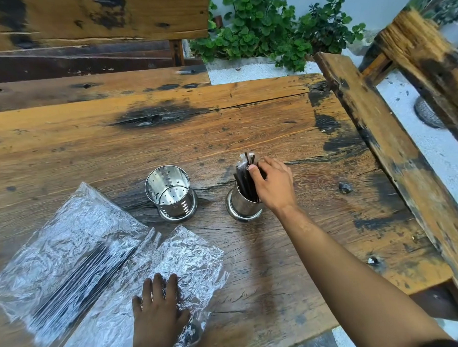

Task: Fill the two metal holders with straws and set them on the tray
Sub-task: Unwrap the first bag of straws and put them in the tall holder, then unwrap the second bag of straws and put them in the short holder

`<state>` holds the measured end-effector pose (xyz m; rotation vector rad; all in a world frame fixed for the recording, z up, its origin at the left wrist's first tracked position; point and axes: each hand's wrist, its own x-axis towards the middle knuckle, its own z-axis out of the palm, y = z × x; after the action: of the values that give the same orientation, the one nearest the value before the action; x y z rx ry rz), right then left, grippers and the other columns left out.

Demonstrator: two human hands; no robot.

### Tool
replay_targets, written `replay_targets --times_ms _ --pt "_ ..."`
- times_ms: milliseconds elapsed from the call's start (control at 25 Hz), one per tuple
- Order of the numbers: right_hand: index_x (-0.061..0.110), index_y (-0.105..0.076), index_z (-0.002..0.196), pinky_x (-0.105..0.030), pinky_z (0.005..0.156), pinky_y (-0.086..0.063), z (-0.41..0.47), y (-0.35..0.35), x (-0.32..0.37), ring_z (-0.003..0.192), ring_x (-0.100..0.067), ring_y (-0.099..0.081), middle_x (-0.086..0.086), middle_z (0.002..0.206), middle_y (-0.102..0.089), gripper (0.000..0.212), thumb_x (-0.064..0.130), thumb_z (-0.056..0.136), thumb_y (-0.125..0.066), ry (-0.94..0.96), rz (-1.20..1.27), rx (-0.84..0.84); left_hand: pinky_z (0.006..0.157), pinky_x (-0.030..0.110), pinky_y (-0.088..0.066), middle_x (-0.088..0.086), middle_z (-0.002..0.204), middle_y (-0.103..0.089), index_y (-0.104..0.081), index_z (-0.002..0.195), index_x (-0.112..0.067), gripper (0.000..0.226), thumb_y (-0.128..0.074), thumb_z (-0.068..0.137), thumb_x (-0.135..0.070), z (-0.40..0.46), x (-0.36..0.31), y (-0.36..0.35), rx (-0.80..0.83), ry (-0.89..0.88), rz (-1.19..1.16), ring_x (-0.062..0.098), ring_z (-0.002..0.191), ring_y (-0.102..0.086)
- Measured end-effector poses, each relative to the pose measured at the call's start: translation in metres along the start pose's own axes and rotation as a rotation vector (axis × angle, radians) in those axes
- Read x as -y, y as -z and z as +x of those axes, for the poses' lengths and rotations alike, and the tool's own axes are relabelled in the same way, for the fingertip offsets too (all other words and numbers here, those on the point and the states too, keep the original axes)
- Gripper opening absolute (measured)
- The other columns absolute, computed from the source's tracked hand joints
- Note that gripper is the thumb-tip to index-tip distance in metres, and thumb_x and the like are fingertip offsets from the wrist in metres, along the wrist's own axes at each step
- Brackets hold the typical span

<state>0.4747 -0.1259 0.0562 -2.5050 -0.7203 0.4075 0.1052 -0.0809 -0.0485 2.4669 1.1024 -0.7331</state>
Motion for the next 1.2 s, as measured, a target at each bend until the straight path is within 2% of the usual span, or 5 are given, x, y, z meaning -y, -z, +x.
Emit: replay_targets --times_ms 200,440,640,920,1200 --pt "0.042 -0.019 0.158 -0.048 0.122 -0.021 -0.012 0.002 -0.002 0.15 -0.021 -0.024 0.001 0.164 -0.031 0.069 0.056 0.097 -0.05 -0.006 0.166 0.017 0.122 0.057 -0.013 0.009 0.169 -0.001 -0.001 0.16 -0.033 0.092 -0.043 0.087 -0.07 -0.002 0.001 0.0 -0.004 -0.004 -0.003 0.035 0.155 0.003" --pt "0.034 -0.023 0.16 -0.051 0.12 -0.029 -0.017 0.001 0.003 0.144 -0.024 -0.034 -0.004 0.158 -0.039 0.061 0.036 0.104 -0.049 0.036 0.139 0.044 0.118 0.056 -0.024 0.01 0.167 -0.009 -0.003 0.16 -0.033 0.093 -0.042 0.086 -0.075 0.003 -0.002 0.002 -0.024 0.027 0.018 0.036 0.154 -0.008" --pt "0.018 -0.053 0.139 -0.037 0.107 -0.042 -0.078 -0.012 -0.001 0.124 -0.023 -0.045 -0.007 0.133 -0.047 0.047 0.02 0.092 -0.057 0.137 0.163 -0.381 0.105 0.053 -0.037 0.014 0.157 -0.026 -0.013 0.157 -0.03 0.074 -0.034 0.095 -0.063 0.003 -0.015 0.011 -0.073 0.059 -0.022 0.037 0.141 -0.026" --pt "0.025 -0.034 0.153 -0.045 0.118 -0.03 -0.211 -0.138 0.005 0.142 -0.031 -0.03 -0.011 0.152 -0.031 0.076 0.032 0.086 -0.069 0.295 -0.264 0.463 0.103 0.042 -0.04 0.015 0.146 -0.034 -0.024 0.157 -0.019 0.062 -0.044 0.099 -0.032 -0.001 -0.04 0.015 -0.079 -0.033 -0.185 0.033 0.129 -0.035" --pt "0.028 -0.032 0.152 -0.048 0.117 -0.029 -0.219 -0.17 0.009 0.142 -0.033 -0.03 -0.01 0.154 -0.031 0.082 0.042 0.083 -0.075 0.27 -0.398 0.471 0.093 0.054 -0.049 0.019 0.126 -0.051 -0.053 0.131 -0.006 0.047 -0.062 0.085 -0.011 0.003 0.037 0.039 -0.51 0.097 -0.371 0.037 0.113 -0.049"
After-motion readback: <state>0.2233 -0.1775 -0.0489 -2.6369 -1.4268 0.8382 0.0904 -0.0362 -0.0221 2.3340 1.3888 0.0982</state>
